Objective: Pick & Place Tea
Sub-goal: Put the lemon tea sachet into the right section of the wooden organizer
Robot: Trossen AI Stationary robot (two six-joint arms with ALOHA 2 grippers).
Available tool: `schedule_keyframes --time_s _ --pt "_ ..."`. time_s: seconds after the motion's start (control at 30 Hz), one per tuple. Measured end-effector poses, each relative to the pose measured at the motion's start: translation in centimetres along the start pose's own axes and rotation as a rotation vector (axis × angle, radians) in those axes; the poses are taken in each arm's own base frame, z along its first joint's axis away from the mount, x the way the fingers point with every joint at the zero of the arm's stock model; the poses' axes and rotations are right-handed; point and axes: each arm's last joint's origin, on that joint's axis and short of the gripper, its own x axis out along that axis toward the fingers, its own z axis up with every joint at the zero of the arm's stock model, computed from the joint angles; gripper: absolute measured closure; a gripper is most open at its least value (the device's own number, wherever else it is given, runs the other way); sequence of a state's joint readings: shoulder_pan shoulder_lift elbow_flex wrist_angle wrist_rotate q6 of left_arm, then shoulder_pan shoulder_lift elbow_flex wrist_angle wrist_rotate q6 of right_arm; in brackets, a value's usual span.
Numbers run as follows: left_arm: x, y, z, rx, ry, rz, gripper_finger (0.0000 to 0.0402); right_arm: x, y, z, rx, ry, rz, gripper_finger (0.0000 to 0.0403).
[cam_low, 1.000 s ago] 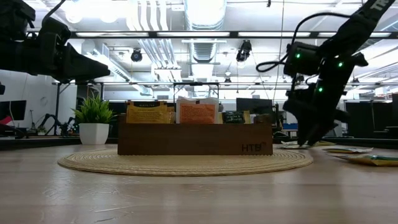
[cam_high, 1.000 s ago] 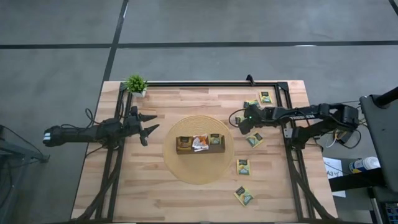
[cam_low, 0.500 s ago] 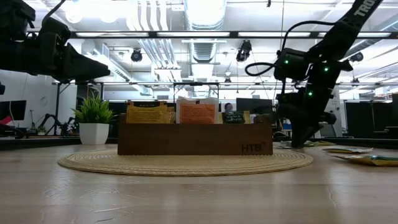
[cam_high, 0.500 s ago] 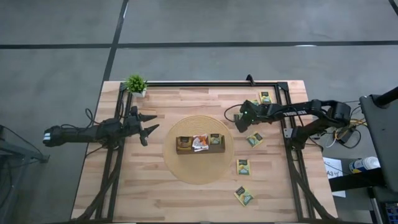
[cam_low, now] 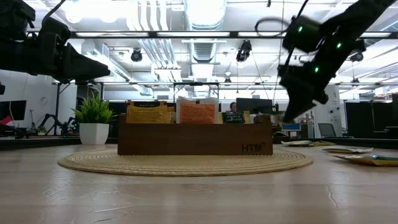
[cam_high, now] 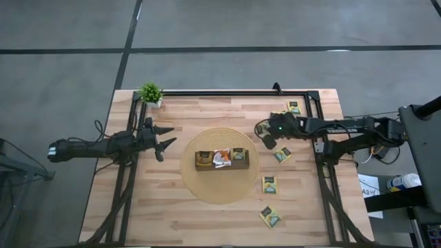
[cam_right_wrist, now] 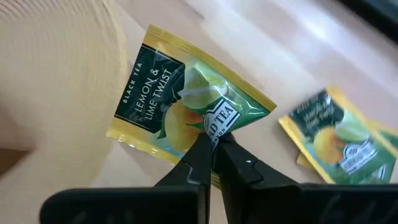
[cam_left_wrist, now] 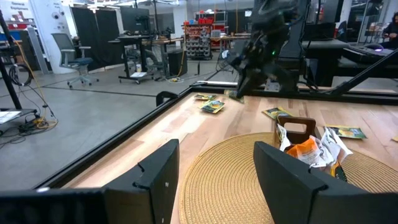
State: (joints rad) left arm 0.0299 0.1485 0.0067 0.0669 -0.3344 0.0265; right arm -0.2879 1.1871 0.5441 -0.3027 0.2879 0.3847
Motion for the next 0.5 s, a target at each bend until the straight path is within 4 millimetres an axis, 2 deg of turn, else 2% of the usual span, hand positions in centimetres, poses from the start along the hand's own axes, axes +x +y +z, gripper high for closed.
schedule_keyframes --time_s 0.27,0.5 --pt "0.0 0.0 0.0 0.000 0.000 0.000 0.0199 -3.6 1.6 0.5 -0.077 -0.189 0.116 0.0391" --pt "0.0 0.0 0.0 0.000 0.000 0.001 0.0199 -5.2 3.6 -0.4 -0.340 -0.258 0.152 0.0391"
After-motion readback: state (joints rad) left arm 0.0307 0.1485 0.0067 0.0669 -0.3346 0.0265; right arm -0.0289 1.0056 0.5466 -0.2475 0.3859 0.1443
